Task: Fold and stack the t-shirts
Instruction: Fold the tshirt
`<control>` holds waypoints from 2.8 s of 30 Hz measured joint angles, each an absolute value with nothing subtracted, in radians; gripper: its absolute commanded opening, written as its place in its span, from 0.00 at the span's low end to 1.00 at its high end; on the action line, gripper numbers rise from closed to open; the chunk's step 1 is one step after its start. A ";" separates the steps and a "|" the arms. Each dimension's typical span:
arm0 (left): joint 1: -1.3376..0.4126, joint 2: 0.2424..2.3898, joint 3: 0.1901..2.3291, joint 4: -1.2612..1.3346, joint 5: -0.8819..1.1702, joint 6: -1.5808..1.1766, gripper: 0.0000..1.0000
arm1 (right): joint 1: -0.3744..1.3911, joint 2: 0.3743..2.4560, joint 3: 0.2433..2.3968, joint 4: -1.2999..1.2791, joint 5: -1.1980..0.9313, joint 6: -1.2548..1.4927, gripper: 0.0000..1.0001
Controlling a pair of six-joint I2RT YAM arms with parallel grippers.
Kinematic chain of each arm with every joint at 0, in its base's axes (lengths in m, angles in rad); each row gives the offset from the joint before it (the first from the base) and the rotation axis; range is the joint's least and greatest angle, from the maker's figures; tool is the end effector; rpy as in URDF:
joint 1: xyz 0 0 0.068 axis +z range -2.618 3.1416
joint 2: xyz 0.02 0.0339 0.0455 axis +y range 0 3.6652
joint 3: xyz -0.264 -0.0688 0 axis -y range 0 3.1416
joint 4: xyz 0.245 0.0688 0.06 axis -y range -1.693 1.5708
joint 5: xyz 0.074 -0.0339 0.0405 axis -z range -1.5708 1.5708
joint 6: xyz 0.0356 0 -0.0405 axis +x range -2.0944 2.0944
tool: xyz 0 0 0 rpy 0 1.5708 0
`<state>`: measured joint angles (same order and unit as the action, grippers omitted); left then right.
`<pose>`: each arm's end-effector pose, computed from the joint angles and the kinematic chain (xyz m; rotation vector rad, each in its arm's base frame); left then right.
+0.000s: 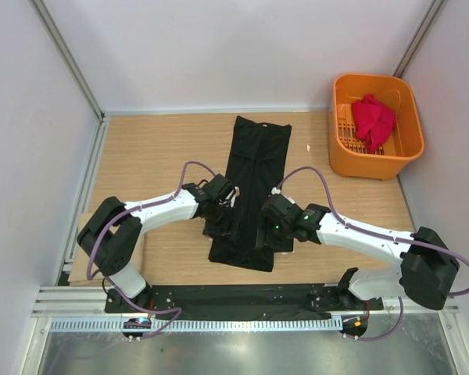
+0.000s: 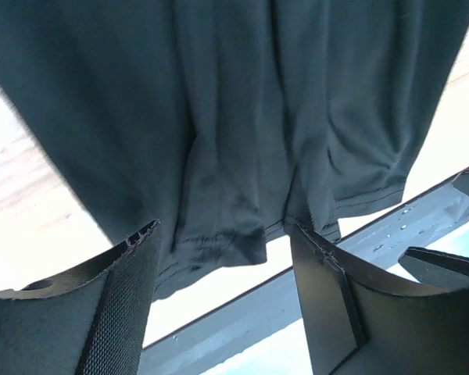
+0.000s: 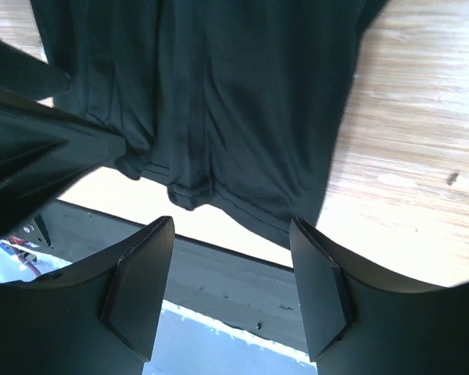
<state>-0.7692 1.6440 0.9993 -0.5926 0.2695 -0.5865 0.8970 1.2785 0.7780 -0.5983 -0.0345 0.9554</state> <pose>0.2137 -0.2201 0.1752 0.3401 2.9663 -0.6303 0.1472 0.1864 0.2038 0.0709 2.8284 0.5732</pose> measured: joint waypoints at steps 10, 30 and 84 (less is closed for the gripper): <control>-0.769 1.671 0.992 -0.524 0.315 -0.571 0.64 | 0.869 1.240 0.741 -0.598 -0.049 0.956 0.64; -0.813 1.624 0.974 -0.376 0.654 -0.760 0.66 | 0.809 1.175 0.701 -0.590 -0.069 0.963 0.63; -0.746 1.706 0.957 -0.754 0.244 -0.656 0.31 | 0.767 1.371 0.627 -0.494 -0.185 0.930 0.36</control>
<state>-0.7456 1.7061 0.9569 -0.7540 0.2443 -0.6559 0.7673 1.3712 0.6273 -0.4938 -0.1848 0.9298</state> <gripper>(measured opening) 0.361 0.360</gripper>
